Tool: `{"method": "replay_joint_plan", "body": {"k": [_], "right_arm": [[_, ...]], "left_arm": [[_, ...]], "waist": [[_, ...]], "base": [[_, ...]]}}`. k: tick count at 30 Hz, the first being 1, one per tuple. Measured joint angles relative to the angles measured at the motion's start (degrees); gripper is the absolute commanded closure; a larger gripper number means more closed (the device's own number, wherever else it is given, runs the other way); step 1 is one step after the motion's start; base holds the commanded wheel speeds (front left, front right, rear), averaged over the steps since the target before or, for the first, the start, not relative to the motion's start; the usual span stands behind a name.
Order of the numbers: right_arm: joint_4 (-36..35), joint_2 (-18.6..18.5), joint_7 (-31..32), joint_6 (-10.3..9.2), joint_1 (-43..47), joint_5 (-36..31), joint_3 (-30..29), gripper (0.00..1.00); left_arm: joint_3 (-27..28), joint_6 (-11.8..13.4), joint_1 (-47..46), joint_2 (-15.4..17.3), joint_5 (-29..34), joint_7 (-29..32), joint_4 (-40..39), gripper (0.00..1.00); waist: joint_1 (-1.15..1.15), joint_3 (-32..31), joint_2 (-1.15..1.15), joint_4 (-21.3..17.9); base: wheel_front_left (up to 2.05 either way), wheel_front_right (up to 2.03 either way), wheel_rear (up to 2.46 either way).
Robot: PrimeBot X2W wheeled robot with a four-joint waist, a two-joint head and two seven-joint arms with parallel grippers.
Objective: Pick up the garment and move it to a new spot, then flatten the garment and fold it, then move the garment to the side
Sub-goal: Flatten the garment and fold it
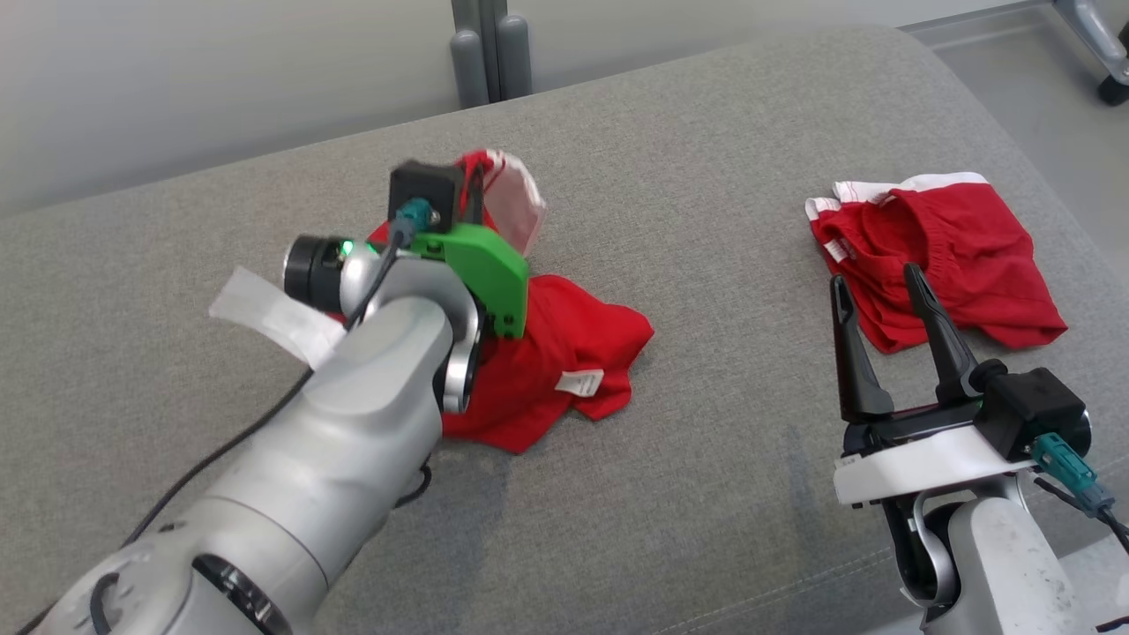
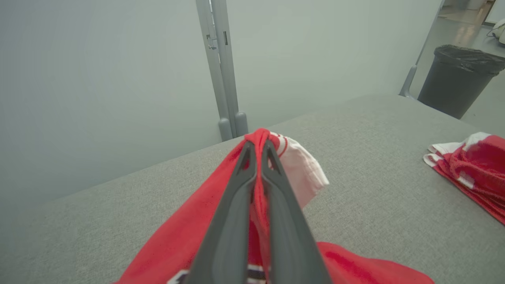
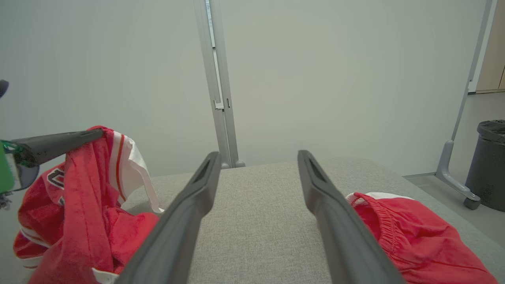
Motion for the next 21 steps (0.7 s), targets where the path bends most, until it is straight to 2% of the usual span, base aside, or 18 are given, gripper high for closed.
{"method": "replay_joint_plan", "body": {"k": [3, 7, 9, 14, 21], "right_arm": [[0.09, 0.00, 0.00, 0.00, -0.01, 0.00, 0.03, 0.00], [0.10, -0.01, 0.00, 0.00, -0.04, -0.01, -0.02, 0.00], [0.09, 0.00, 0.00, 0.00, -0.04, -0.01, -0.16, 0.00], [0.05, 0.00, 0.00, 0.00, -0.04, -0.08, -0.62, 0.00], [0.12, 0.00, 0.00, 0.00, -0.03, -0.15, -1.09, 0.00]], "left_arm": [[4.13, 1.66, -3.45, 0.29, 1.41, -1.08, -2.65, 1.00], [15.55, 5.81, -5.75, 2.82, 10.03, -1.35, -15.33, 1.00], [20.11, 6.55, -2.73, 3.63, 13.67, -1.38, -20.01, 1.00], [27.31, 6.66, 7.28, 4.22, 18.17, -1.45, -21.70, 1.00], [35.88, 4.54, 18.59, 3.36, 19.81, -1.45, -15.46, 1.00]], "waist": [[0.00, -0.10, 0.00, 0.10], [0.00, 0.14, 0.00, 0.28], [0.00, 0.20, 0.00, 0.44], [0.00, 0.43, 0.00, 1.46], [0.00, 0.86, 0.00, 3.72]], "base": [[0.00, 0.00, 0.00], [0.00, 0.00, 0.00], [0.00, 0.00, 0.00], [0.00, 0.00, 0.00], [0.00, 0.00, 0.00]]}}
